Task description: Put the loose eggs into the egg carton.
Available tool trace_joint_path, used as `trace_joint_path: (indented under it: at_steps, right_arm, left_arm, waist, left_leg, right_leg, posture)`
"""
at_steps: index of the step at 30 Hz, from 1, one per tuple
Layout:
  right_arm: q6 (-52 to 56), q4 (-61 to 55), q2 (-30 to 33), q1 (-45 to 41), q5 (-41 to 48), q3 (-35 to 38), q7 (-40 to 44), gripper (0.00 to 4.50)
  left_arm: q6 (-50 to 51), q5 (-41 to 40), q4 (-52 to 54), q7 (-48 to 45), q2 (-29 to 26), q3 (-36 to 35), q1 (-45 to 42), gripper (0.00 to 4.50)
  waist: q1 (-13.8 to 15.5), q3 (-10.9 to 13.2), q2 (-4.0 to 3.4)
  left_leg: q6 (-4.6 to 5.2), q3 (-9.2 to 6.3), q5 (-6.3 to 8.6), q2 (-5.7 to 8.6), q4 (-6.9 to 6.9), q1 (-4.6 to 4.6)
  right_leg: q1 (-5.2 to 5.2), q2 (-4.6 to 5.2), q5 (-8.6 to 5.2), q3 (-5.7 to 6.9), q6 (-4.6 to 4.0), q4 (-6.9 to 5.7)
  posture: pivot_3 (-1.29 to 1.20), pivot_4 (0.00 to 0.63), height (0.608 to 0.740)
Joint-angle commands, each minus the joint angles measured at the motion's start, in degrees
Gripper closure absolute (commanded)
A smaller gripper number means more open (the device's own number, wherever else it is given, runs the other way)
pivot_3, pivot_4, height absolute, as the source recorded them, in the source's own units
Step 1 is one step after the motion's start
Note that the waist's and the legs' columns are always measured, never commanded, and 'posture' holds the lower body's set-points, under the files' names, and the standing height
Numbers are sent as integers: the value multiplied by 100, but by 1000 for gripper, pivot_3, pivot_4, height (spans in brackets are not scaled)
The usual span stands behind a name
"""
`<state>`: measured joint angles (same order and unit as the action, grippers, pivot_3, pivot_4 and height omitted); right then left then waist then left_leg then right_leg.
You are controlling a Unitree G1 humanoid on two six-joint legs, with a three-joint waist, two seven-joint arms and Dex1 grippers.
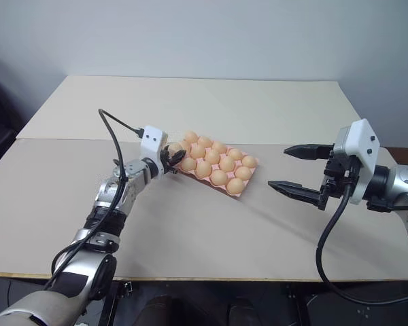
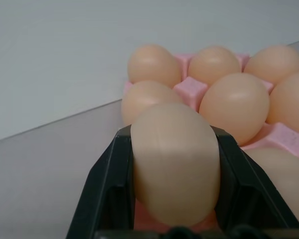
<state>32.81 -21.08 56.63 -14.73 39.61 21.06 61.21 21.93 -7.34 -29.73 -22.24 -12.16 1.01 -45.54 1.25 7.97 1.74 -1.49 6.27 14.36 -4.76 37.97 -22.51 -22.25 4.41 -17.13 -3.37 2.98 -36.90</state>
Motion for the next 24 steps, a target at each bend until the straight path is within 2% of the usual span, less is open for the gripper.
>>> trace_joint_path:
  at_steps: [1,6,14,24]
  right_arm:
    - [20,-136,86,-37,138,156,12,0]
    - [22,-126,83,-60,137,145,7,0]
    - [-1,-127,53,-63,122,116,-10,0]
    - [-23,-116,48,-52,101,112,-9,0]
  left_arm:
    - [80,60,63,116,21,-37,-134,2887]
    - [7,79,-92,245,17,-112,-197,2887]
    - [30,-133,312,-27,-17,-242,-113,446]
    - [941,-829,1964,-338,-326,-672,28,446]
  waist:
    - [1,0,0]
    - [0,0,0]
    - [0,0,0]
    - [-25,0,0]
  left_leg:
    - [0,0,0,0,0,0]
    - [0,0,0,0,0,2]
    - [-1,0,-1,0,0,0]
    - [-3,0,-2,-1,0,1]
  right_leg:
    - [0,0,0,0,0,0]
    - [0,0,0,0,0,-4]
    - [0,0,0,1,0,-1]
    - [0,-1,0,0,0,-5]
  posture:
    - [0,150,740]
    - [0,150,740]
    - [0,150,740]
    - [0,150,740]
